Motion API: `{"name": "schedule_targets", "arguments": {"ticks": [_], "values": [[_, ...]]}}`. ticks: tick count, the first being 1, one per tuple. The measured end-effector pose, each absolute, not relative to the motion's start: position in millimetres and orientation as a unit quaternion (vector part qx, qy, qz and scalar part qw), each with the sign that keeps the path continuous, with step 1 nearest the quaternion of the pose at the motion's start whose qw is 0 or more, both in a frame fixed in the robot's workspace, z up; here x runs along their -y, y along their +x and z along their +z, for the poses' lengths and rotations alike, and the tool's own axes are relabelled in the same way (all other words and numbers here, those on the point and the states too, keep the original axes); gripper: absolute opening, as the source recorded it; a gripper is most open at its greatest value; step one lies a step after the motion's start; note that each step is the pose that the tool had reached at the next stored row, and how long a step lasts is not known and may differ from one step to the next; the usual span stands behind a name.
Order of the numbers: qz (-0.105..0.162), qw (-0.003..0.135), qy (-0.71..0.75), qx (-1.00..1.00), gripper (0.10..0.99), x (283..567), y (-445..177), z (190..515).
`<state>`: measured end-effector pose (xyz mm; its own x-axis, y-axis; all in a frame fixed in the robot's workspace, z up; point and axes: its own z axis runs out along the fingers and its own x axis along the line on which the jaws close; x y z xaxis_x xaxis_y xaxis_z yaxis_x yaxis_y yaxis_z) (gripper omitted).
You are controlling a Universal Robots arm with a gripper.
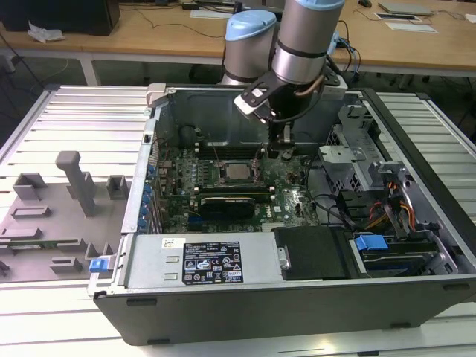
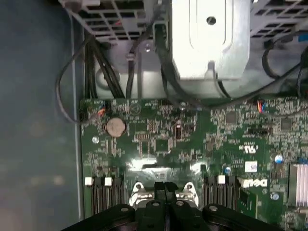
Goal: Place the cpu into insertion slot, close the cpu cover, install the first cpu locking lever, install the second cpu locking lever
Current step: 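Close the cpu cover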
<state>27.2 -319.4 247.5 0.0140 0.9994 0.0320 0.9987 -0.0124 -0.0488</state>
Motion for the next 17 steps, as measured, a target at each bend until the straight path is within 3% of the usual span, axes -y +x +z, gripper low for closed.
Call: {"name": "schedule_targets", "arguments": {"ticks": [5,10,17], "values": [[0.004,0.027,-0.711,0.702,0.106,314.8,4.9,247.6],[-0.014,0.007,-0.711,0.703,0.106,314.9,-14.4,246.0],[-0.015,0.006,-0.711,0.703,0.106,326.2,-30.0,242.2]]}}
